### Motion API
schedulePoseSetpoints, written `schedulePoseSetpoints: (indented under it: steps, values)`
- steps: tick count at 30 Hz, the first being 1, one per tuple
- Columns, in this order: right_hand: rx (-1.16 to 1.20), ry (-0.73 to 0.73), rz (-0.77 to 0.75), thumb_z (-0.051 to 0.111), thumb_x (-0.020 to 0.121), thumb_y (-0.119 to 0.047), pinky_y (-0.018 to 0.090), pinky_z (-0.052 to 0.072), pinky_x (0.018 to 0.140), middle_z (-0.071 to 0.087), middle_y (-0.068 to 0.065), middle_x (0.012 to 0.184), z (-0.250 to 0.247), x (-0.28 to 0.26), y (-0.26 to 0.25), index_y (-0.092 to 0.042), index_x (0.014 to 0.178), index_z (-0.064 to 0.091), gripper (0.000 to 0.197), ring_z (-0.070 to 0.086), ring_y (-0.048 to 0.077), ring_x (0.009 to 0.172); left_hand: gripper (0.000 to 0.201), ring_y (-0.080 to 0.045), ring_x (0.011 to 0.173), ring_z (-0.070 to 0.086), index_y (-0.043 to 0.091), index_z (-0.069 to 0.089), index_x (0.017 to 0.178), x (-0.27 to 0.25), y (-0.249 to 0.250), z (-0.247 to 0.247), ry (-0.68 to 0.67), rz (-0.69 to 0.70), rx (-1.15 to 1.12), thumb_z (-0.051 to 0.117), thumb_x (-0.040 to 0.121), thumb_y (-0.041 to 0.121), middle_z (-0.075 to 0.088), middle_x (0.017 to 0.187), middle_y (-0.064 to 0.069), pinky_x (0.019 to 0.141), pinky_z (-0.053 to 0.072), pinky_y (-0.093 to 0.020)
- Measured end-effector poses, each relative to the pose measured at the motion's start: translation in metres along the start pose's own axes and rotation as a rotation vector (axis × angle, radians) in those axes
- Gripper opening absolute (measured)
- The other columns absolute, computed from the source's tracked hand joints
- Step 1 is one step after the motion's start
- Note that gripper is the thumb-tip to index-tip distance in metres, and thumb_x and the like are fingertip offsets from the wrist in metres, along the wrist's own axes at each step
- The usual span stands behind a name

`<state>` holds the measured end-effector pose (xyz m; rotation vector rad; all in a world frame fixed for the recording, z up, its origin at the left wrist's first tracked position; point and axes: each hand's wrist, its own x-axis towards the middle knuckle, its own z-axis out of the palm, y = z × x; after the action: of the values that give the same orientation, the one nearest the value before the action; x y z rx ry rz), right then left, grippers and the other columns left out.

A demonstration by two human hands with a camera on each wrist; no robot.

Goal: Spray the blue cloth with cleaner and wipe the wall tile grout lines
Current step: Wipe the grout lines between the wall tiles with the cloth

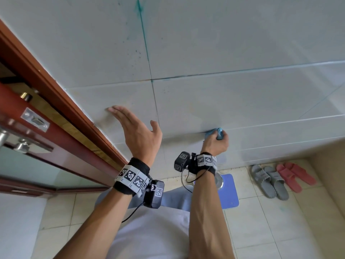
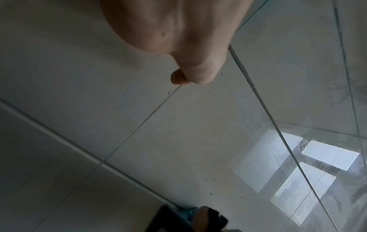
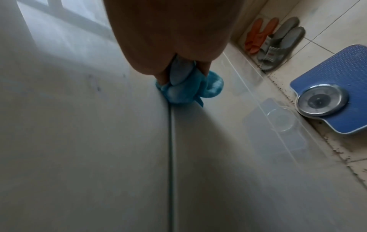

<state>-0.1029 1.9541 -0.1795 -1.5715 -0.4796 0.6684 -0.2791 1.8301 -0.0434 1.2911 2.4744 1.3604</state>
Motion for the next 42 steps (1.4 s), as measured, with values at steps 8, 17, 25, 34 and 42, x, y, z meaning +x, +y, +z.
schedulePoseSetpoints:
  steps: [8,17,25,34,42]
  values:
    - [-0.055,-0.054,-0.034,0.071,0.09,-0.005,0.03,0.055,0.093,0.073,0.007,0.105,0.003,-0.036,0.022,-0.006,0.11,0.077,0.02,0.069,0.022,0.098,0.105,-0.045,0.158,-0.006,-0.017,-0.008,0.155,0.0,0.002,0.003,0.019,0.009,-0.005,0.06,0.087,0.026,-0.016,0.163,-0.04,0.126,0.027,-0.044]
    - [-0.1,0.023,-0.01,0.069,0.093,-0.005,0.024,0.05,0.094,0.073,0.014,0.111,0.009,-0.039,0.008,-0.001,0.114,0.076,0.022,0.069,0.027,0.104,0.109,-0.046,0.158,-0.004,-0.015,-0.007,0.156,-0.002,-0.001,-0.008,-0.052,0.023,0.118,0.061,0.086,0.031,-0.016,0.163,-0.04,0.124,0.032,-0.044]
    - [0.033,-0.171,0.197,0.07,0.087,-0.002,0.009,0.048,0.053,0.069,0.007,0.094,-0.001,-0.064,-0.032,-0.005,0.105,0.072,0.019,0.065,0.013,0.073,0.098,-0.039,0.159,0.0,-0.009,-0.003,0.16,-0.002,0.004,-0.037,-0.179,-0.035,0.116,0.054,0.081,-0.002,-0.013,0.167,-0.032,0.127,0.028,-0.043]
    - [0.106,-0.356,0.202,0.078,0.078,-0.01,0.038,0.061,0.077,0.069,0.005,0.092,0.011,-0.158,-0.097,-0.018,0.085,0.061,0.02,0.067,0.019,0.081,0.084,-0.019,0.156,0.027,0.014,0.02,0.165,0.008,0.006,-0.111,-0.245,-0.063,0.046,0.043,0.089,-0.011,0.015,0.173,-0.001,0.113,0.019,-0.014]
    - [0.211,-0.517,0.257,0.078,0.083,-0.003,0.021,0.057,0.068,0.066,0.012,0.101,0.024,-0.233,-0.138,-0.016,0.088,0.058,0.025,0.063,0.018,0.084,0.082,-0.008,0.158,0.016,0.013,0.024,0.165,0.047,0.023,-0.194,-0.086,0.222,0.061,0.043,0.09,-0.014,0.017,0.173,0.001,0.123,0.016,-0.014]
